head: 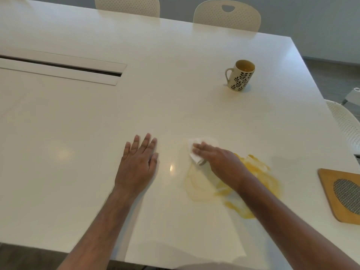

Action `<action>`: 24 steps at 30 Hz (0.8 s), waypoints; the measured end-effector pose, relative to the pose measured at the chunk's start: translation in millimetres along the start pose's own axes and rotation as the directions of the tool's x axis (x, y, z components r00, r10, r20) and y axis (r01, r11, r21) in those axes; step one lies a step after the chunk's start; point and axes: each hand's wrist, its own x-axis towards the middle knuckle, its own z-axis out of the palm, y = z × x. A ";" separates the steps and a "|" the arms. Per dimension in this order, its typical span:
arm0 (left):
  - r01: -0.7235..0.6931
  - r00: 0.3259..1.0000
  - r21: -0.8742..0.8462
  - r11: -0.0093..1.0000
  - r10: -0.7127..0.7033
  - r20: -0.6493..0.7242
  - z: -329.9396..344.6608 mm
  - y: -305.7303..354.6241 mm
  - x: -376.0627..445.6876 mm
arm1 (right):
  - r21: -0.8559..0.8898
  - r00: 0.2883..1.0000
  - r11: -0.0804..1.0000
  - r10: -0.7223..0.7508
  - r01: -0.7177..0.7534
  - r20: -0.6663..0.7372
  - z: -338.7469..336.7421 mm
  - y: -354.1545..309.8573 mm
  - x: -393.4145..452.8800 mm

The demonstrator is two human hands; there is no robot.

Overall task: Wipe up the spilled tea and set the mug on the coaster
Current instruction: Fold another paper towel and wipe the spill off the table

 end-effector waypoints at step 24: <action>0.000 1.000 -0.005 1.000 0.000 0.001 0.4 -0.5 -0.3 | 0.163 0.996 0.983 0.091 -0.088 -0.014 -7.7 41.4 8.2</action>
